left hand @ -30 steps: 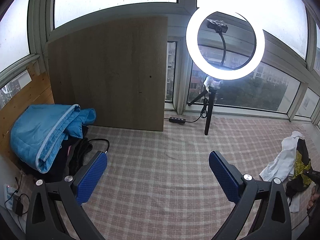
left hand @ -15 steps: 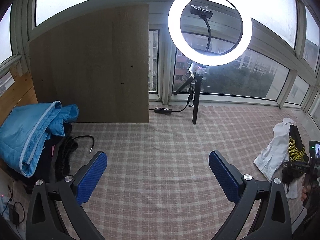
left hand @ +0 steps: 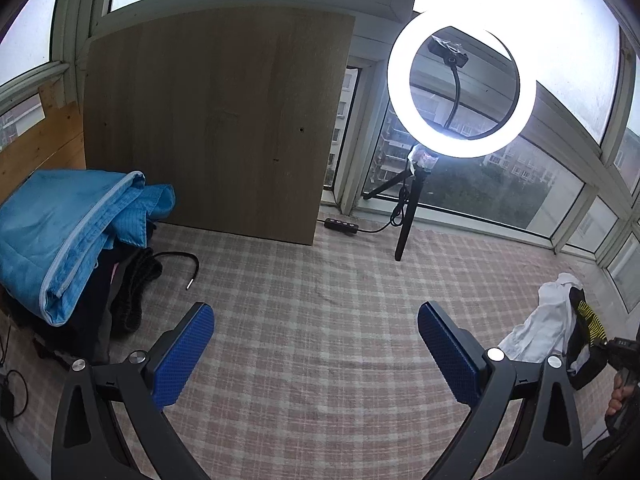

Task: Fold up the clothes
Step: 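Grasp the black jacket with yellow stripes with the right gripper, then lift the black jacket with the right gripper and carry it onto open bedspread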

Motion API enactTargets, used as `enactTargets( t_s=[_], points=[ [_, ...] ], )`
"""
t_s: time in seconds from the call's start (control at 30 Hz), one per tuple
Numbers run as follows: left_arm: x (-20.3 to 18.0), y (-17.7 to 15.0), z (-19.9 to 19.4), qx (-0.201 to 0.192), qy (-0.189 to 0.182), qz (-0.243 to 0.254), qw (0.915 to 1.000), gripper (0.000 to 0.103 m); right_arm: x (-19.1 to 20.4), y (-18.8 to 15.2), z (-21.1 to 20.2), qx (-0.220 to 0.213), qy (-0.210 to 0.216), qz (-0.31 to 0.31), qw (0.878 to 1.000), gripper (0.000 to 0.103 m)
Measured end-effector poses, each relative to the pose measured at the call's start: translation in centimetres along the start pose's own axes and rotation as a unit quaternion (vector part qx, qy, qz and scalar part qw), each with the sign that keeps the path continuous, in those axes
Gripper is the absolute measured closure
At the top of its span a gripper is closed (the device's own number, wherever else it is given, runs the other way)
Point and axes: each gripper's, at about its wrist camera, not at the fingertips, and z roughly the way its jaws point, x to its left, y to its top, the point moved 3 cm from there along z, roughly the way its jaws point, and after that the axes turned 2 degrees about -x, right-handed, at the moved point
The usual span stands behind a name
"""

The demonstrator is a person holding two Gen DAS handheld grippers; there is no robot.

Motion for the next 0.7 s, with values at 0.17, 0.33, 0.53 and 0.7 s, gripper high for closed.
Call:
enactTargets(
  t_s=[0.17, 0.33, 0.53, 0.7],
  points=[
    [0.4, 0.1, -1.1, -0.011, 0.001, 0.007, 0.9999, 0.001, 8.0, 0.6, -4.4, -0.023, 0.135, -0.044, 0.990, 0.101],
    [2.2, 0.0, -1.9, -0.017, 0.003, -0.014, 0.9998, 0.001, 19.3, 0.0, -8.0, -0.053, 0.135, -0.194, 0.970, 0.101],
    [4.1, -1.5, -3.0, -0.019, 0.016, -0.026, 0.9993, 0.001, 16.1, -1.7, -1.9, -0.043, -0.071, -0.246, 0.966, 0.013],
    [5.4, -2.2, -2.1, 0.005, 0.020, -0.052, 0.9984, 0.001, 7.6, -2.9, 8.5, 0.041, -0.205, -0.244, 0.947, 0.012]
  ],
)
